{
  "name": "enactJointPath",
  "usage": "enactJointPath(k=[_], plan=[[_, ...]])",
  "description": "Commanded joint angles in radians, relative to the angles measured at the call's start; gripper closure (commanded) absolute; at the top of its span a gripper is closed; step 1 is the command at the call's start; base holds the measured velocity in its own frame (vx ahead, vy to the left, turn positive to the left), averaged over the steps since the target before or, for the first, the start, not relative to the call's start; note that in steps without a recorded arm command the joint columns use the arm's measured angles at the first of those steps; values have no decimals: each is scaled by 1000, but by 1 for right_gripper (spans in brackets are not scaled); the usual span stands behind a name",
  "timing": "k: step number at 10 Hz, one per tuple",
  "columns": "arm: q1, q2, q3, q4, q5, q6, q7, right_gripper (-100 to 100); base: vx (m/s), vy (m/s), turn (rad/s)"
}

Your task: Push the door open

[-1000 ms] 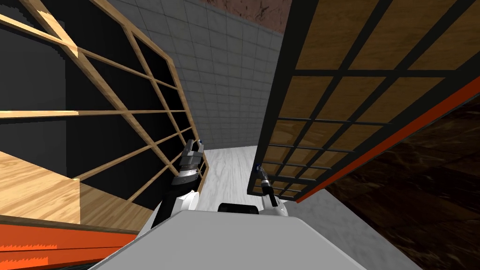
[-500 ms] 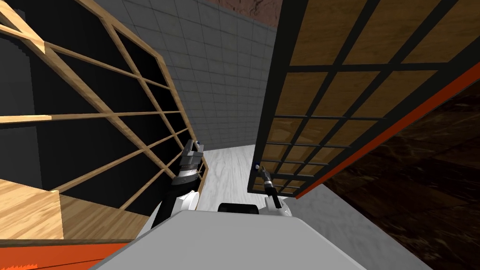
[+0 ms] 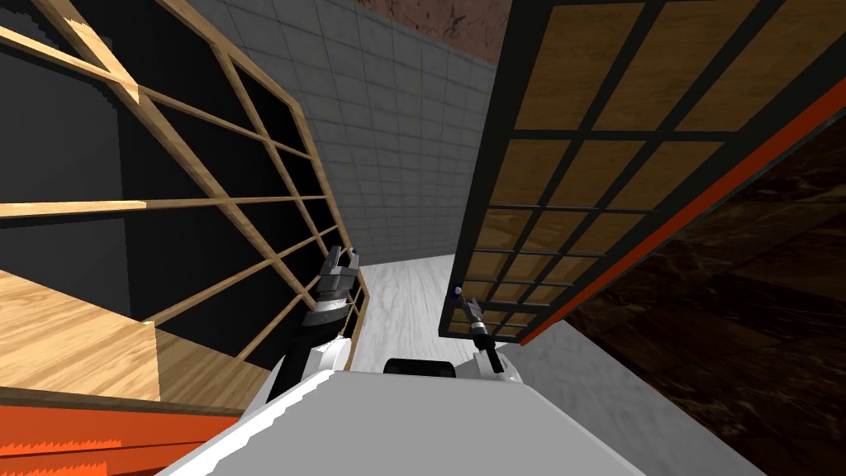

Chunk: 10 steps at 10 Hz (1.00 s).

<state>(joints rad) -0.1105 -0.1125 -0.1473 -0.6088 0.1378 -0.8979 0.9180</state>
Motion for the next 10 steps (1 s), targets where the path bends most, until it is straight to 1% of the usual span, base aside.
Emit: enactJointPath(k=[1, 6, 10], plan=[[13, -13, -3, -10, 15, 0, 45, -100, -52, 83, -32], [44, -57, -13, -18, 57, -10, 172, -100, -54, 93, -33], [64, -85, -20, -23, 84, -17, 253, -100, -51, 81, -29]])
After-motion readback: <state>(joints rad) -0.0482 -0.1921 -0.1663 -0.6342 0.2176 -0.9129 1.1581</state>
